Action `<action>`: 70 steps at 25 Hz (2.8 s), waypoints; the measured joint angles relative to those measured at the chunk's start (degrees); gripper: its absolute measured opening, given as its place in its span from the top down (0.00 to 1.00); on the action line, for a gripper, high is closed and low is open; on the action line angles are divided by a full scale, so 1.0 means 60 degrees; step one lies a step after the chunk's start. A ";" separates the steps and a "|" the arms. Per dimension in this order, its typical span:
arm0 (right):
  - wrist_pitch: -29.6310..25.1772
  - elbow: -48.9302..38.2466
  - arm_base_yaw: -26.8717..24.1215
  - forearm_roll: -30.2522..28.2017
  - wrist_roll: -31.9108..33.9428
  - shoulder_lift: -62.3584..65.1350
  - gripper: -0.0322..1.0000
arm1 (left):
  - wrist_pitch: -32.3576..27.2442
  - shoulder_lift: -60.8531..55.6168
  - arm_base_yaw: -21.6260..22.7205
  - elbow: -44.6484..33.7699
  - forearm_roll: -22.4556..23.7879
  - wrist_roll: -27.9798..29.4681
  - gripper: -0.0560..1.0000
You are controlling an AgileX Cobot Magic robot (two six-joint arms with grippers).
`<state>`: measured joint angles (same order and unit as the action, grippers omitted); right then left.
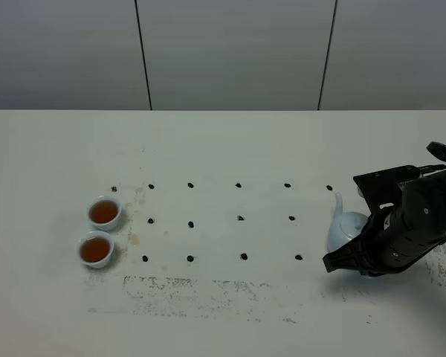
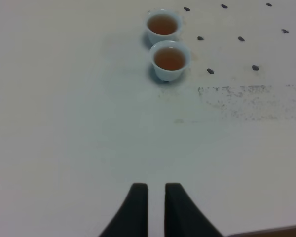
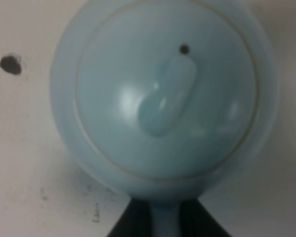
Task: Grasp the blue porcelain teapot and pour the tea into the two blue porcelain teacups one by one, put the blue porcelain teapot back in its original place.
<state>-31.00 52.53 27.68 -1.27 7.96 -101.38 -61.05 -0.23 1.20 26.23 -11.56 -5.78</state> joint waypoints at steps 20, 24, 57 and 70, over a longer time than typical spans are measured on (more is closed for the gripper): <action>-0.0042 0.0000 0.0000 0.0132 0.0004 0.0035 0.70 | 0.0000 0.0000 0.0000 0.0000 0.0000 0.0000 0.84; -0.0168 0.0000 0.0000 0.0130 0.0004 0.0342 0.69 | 0.0000 0.0000 0.0000 0.0000 0.0000 0.0000 0.84; -0.2853 0.1611 -0.4006 0.0043 -0.1230 0.2444 0.68 | 0.0000 0.0000 0.0000 0.0000 0.0000 0.0000 0.84; -0.6278 0.1736 -0.4006 -0.0037 -0.1327 0.6428 0.70 | 0.0000 0.0000 0.0000 0.0000 0.0000 0.0000 0.84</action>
<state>-68.67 62.95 3.64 -1.49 0.00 -62.81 -61.05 -0.23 1.20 26.23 -11.56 -5.78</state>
